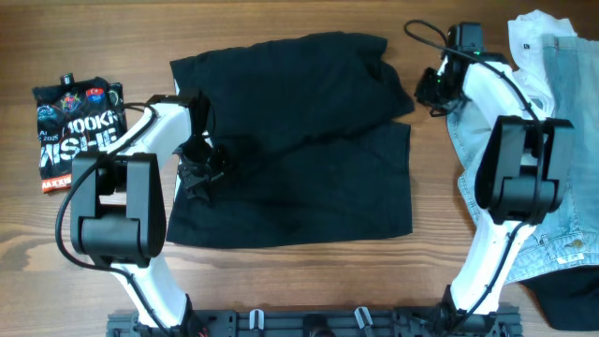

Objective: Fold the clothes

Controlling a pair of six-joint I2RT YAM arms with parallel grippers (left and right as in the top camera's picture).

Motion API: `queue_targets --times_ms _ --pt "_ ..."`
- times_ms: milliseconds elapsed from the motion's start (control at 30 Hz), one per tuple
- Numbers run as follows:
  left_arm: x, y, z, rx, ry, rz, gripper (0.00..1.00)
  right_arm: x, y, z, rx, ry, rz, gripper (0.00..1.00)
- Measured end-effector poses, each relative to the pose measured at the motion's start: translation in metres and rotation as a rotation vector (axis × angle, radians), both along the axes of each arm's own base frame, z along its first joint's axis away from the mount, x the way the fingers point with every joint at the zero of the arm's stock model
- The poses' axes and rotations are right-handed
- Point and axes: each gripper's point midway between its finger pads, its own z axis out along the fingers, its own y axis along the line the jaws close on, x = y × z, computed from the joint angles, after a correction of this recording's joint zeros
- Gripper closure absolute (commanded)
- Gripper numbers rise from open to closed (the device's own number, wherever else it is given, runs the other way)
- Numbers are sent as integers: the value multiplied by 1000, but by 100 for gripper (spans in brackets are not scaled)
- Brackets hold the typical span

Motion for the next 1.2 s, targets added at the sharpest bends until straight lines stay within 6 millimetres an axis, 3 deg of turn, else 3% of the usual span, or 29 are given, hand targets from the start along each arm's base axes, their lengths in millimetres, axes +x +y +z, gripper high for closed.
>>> queue_targets --times_ms 33,67,167,233,300,333,433,500,600,733,800,900,1067,1200 --pt "2 1 1 2 8 1 25 -7 -3 12 -6 11 -10 19" --pt "4 2 3 5 17 1 24 -18 -3 28 -7 28 -15 8" --pt "32 12 23 42 -65 -11 21 -50 -1 96 -7 22 -11 6" --pt "42 16 53 62 -158 -14 21 -82 2 124 -2 72 -19 6" --pt "33 25 88 108 -210 4 21 -113 7 120 31 186 -57 6" --pt "31 28 98 123 -230 17 21 -117 11 116 52 193 -62 6" --pt "10 39 122 184 -302 93 20 -158 25 108 125 220 -100 6" --pt "-7 44 125 205 -339 135 20 -186 33 107 167 204 -123 6" --pt "-38 48 115 223 -346 213 17 -221 42 98 214 190 -169 6" --pt "-84 51 68 262 -234 359 15 -258 52 63 262 245 -217 7" --pt "-95 52 50 275 -204 416 16 -267 56 43 282 257 -226 7" --pt "-96 53 20 276 -239 499 42 -278 65 17 335 261 -233 7" --pt "-98 59 2 303 -273 536 75 -282 69 12 360 267 -236 7" --pt "-111 61 0 323 -228 537 69 -286 71 12 365 286 -240 8"
